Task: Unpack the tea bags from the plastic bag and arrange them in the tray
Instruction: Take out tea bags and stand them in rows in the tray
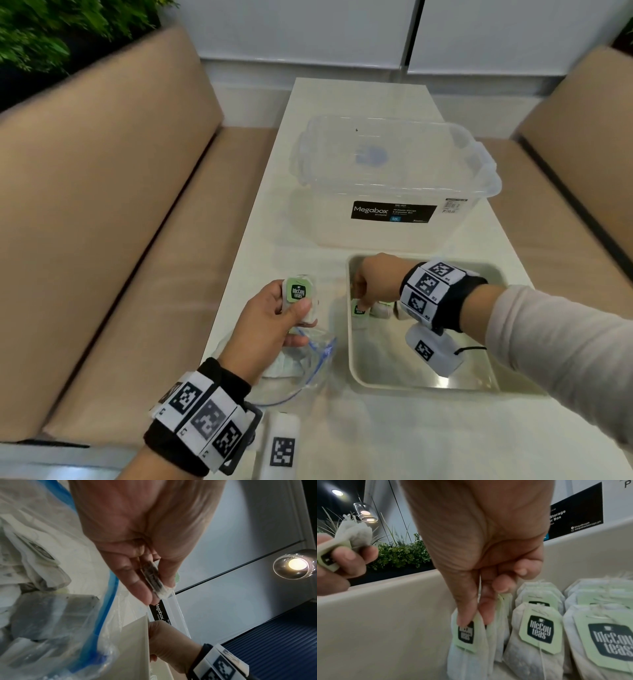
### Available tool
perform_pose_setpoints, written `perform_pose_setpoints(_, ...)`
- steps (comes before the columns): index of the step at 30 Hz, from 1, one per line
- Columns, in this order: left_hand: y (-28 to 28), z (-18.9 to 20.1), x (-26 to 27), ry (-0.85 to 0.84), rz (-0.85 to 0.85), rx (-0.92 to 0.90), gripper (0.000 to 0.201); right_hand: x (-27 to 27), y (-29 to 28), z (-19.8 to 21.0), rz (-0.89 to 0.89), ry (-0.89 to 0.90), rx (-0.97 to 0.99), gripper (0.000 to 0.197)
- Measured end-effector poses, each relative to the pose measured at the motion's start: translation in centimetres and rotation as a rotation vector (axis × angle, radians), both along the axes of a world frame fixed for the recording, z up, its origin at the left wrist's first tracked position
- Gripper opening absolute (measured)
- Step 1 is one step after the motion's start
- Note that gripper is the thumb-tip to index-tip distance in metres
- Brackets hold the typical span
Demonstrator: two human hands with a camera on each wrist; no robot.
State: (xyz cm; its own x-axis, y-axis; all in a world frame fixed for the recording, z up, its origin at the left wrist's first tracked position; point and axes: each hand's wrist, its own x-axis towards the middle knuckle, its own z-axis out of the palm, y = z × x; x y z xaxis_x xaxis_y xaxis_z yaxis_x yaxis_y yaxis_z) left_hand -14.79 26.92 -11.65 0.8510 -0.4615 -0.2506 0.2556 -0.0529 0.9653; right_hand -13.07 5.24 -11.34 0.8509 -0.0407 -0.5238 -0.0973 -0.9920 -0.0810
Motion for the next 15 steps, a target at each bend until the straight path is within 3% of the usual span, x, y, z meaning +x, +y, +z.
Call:
perform_pose_setpoints(5, -0.1, 0.1, -0.1, -0.005, 0.000, 0.008, 0.013, -0.9, -0.9, 1.4, -0.025, -0.091, 0.045, 0.018)
perform_pose_setpoints(7, -0.1, 0.2, -0.1, -0.005, 0.003, 0.008, 0.013, -1.6, -1.1, 1.8, 0.017, 0.015, 0.074, 0.009)
perform_pose_setpoints(11, -0.2, 0.4, -0.2, -0.009, -0.003, 0.015, 0.015, -2.6, -0.5, 1.0, 0.146, 0.354, 0.107, 0.035)
perform_pose_setpoints(15, -0.3, 0.4, -0.2, 0.006, -0.008, 0.027, 0.015, -2.0, 0.5, -0.7, 0.248, 0.439, 0.024, 0.049)
